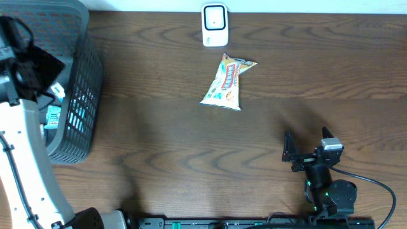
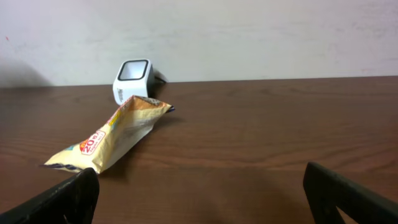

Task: Scan the item barcode
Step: 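Reach the left gripper back into the basket and grasp the green wipes pack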

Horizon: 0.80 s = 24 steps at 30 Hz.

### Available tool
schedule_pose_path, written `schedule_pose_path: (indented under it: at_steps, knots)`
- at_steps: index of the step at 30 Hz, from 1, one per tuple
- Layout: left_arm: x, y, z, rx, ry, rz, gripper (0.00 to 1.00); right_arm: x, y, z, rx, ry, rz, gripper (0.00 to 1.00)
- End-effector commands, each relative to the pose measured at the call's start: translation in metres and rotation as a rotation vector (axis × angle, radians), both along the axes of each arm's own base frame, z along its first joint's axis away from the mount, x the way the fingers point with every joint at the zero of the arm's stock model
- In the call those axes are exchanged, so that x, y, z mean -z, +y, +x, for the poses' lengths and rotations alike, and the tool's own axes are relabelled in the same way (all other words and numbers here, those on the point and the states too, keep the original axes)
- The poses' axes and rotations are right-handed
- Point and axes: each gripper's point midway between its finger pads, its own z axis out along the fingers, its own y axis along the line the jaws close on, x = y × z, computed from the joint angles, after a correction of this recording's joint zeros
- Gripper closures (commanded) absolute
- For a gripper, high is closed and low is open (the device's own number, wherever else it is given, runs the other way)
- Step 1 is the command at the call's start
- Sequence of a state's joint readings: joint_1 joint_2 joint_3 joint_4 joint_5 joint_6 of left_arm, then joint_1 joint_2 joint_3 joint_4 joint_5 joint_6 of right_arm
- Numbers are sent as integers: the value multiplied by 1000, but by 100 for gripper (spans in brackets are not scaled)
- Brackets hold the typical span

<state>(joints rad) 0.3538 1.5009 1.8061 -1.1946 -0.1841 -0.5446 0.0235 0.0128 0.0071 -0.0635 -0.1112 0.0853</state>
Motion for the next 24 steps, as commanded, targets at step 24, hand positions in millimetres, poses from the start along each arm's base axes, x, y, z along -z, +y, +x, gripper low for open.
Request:
schedule_pose_path:
  at_steps: [24]
  knots:
    - [53,109,20,197,248,194,2,1,-3,0,11,-1,-16,1]
